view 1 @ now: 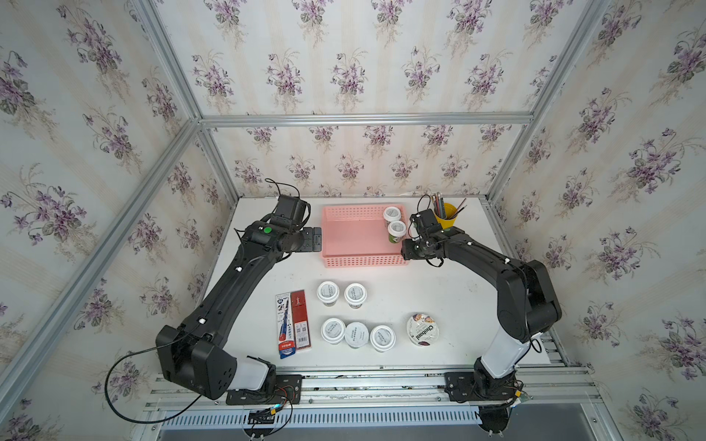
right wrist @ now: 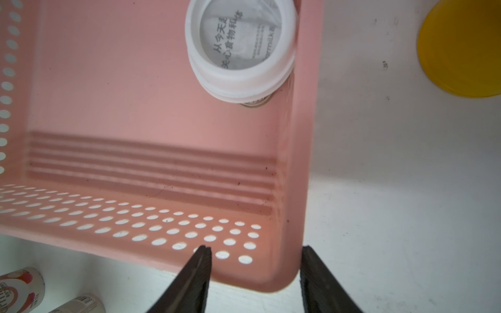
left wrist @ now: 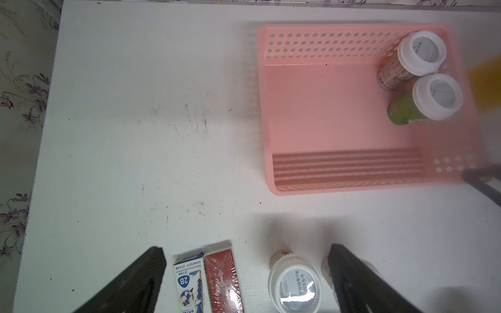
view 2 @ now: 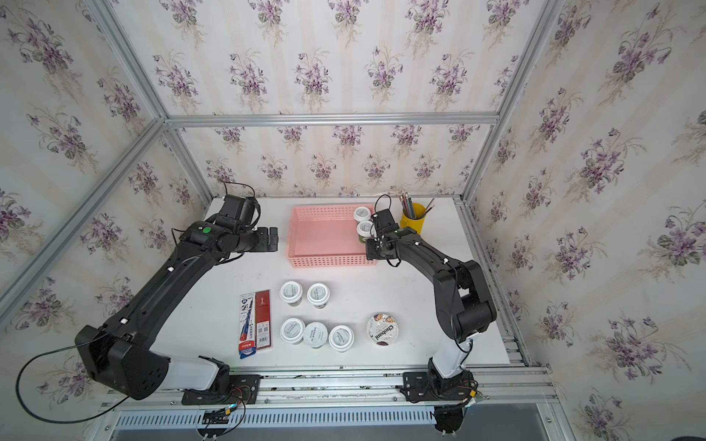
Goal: Put the yogurt in the basket
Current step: Adjust the basket at the center of the board, then pick up the yogurt from the center of the board.
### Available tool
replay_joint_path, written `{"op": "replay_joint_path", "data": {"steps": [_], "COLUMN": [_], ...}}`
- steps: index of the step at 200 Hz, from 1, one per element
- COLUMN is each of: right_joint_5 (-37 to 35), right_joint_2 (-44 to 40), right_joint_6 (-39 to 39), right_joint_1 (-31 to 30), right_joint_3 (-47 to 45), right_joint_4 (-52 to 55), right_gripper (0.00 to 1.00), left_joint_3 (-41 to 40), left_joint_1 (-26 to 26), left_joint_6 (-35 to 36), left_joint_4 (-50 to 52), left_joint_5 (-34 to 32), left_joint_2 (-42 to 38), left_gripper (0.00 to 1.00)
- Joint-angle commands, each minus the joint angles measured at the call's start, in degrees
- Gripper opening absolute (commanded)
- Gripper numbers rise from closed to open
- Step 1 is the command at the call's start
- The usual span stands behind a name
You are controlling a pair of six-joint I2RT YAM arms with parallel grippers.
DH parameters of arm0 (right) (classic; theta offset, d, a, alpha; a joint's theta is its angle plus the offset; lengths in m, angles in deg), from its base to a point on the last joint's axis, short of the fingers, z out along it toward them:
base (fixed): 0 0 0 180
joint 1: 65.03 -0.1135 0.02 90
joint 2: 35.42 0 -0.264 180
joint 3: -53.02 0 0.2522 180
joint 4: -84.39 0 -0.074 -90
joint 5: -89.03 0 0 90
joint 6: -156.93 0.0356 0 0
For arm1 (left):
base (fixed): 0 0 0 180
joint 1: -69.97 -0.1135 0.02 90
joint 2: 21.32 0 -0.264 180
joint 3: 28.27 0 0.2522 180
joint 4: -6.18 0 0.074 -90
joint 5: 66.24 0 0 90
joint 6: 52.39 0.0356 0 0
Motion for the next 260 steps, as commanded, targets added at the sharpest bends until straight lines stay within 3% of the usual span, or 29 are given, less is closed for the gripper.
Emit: {"op": "replay_joint_path", "data": {"steps": [1, 89, 144, 158, 218, 260], "right_joint_5": [1.2, -0.7, -3.7, -4.2, -6.6, -7.6], "right_joint_2": [-0.6, -2.4, -10.1, -12.3, -11.9, -5.8], "right_joint_6": [0.6, 0.8, -0.5, -0.3, 2.5, 2.0], "right_joint_1": [-0.5, -2.1, -4.3, -6.0, -26.7, -33.3], "right_joint_3": [-0.6, -1.0, -0.3, -0.8, -0.1, 2.7], "right_joint_4": [0.4, 1.4, 6.3, 6.7, 4.4, 4.2], "right_gripper": [0.55, 0.55, 0.62, 0.64, 0.74, 0.82], "left_joint_3": [-0.2, -0.9, -0.5, -0.5, -3.5, -5.6], "left_joint_1": [-0.1, 0.0, 0.0, 0.0, -0.1, -0.2], "left_joint_6": [-0.1, -0.1, -0.2, -0.2, 0.4, 0.0], "left_joint_4": [0.1, 0.1, 2.1, 3.1, 4.8, 5.8], "left_joint_5": [0.4, 0.8, 0.7, 0.7, -2.7, -3.6], "left_joint_2": [-0.5, -1.8, -3.2, -4.0, -8.0, -8.8], "left_gripper": [0.99, 0.99, 0.99, 0.99, 0.99, 0.99]}}
